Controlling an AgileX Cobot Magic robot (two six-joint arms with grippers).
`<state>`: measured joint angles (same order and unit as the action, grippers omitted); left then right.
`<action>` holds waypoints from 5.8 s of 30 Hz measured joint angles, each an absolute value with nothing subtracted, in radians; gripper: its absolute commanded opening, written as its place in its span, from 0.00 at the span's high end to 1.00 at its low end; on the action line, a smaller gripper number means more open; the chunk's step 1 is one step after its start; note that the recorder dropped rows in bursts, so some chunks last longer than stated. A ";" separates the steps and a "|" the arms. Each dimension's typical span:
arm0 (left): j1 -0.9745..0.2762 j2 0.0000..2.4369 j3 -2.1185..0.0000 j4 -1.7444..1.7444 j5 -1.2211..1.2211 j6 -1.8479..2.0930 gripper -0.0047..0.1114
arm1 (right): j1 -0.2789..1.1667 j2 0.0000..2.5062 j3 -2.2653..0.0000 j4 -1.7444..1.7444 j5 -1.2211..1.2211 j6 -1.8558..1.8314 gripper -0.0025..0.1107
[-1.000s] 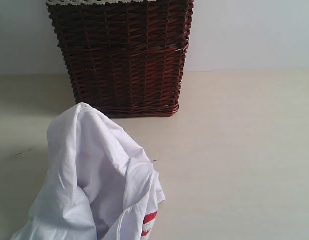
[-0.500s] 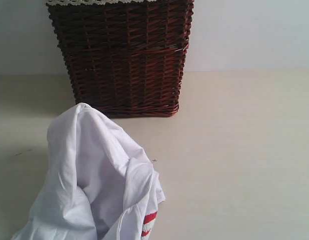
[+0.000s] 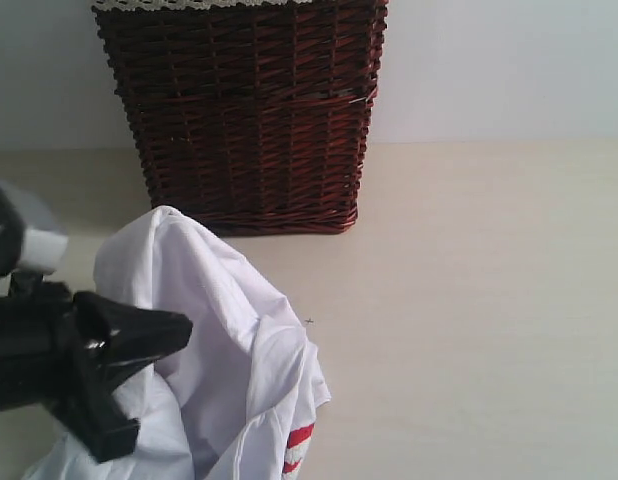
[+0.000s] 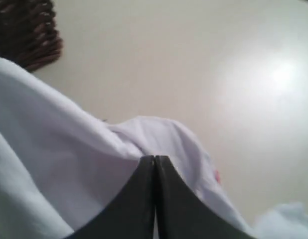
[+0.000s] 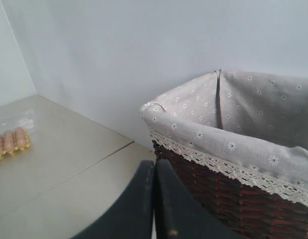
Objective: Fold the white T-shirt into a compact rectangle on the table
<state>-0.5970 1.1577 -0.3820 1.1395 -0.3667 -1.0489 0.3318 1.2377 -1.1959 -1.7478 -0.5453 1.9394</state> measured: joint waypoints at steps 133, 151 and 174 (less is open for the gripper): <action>-0.222 1.052 -0.786 -0.212 0.831 0.169 0.92 | 0.171 1.228 -1.197 -1.748 -0.626 1.886 0.98; -0.573 1.222 -0.492 0.093 0.673 0.849 0.48 | 0.171 1.228 -1.197 -1.748 -0.659 1.895 0.98; -0.576 1.201 -0.393 0.146 0.770 1.016 0.93 | 0.171 1.228 -1.197 -1.748 -0.680 1.898 0.98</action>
